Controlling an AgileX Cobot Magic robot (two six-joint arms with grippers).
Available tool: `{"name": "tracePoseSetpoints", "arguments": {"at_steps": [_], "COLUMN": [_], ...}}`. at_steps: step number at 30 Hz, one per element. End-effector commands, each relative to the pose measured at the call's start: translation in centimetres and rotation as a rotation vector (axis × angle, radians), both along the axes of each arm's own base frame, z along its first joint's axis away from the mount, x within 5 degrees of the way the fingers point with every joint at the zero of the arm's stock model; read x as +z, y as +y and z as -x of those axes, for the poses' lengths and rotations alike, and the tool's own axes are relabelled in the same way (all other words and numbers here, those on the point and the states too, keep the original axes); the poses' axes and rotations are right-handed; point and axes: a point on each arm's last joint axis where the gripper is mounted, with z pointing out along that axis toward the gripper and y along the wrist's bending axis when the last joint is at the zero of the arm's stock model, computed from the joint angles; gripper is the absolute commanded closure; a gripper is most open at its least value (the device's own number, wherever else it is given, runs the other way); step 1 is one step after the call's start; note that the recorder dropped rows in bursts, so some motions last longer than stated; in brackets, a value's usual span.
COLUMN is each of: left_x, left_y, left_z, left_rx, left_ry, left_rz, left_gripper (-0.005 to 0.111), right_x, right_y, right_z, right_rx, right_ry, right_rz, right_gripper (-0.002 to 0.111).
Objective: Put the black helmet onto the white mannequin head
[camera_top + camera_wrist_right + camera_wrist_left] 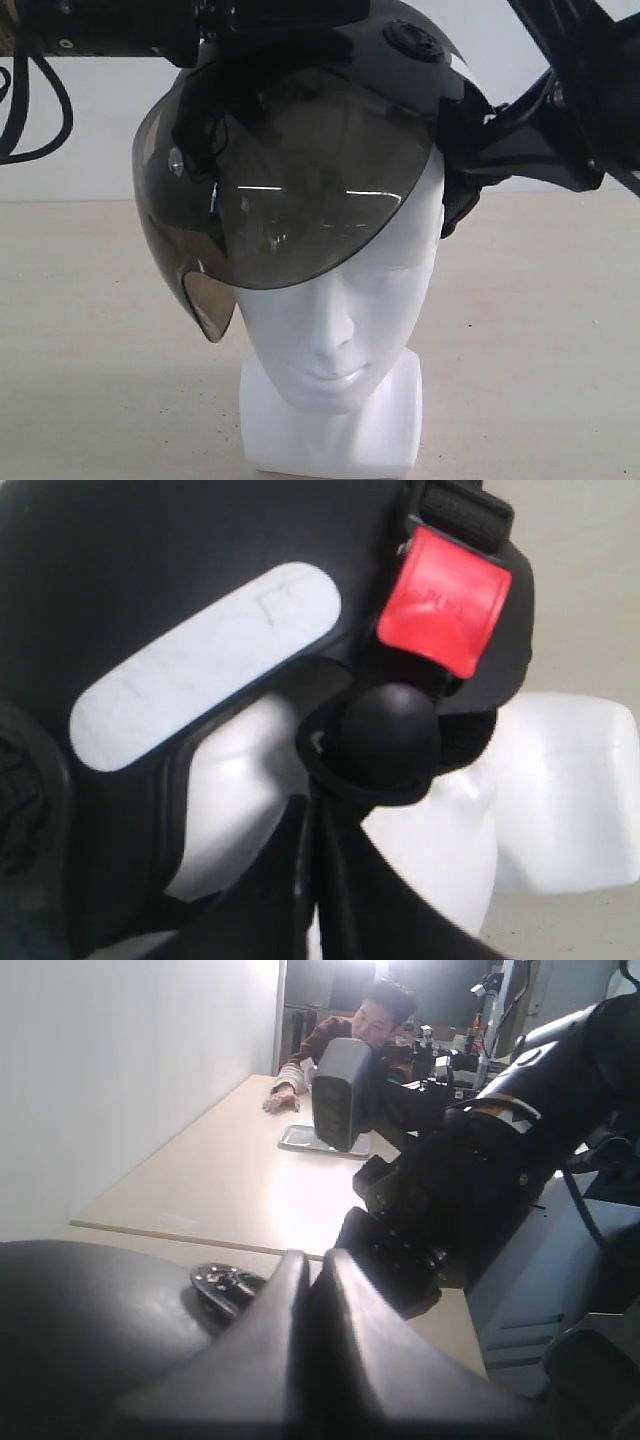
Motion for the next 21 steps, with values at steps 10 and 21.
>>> {"name": "tracePoseSetpoints", "arguments": {"at_steps": [10, 21], "left_x": [-3.4, -5.3], "left_y": [-4.5, -4.4], "left_z": [2.5, 3.6], "left_rx": [-0.138, -0.129], "left_ry": [0.142, 0.219], "left_rz": [-0.182, -0.207], "left_gripper": [0.102, 0.102], "right_x": [0.6, 0.0], "right_y": [-0.9, -1.1], "right_z": [2.7, 3.7], "right_rx": [0.143, 0.218], "right_ry": [-0.029, 0.034], "right_rz": [0.123, 0.195], "right_gripper": [0.108, 0.108]}}
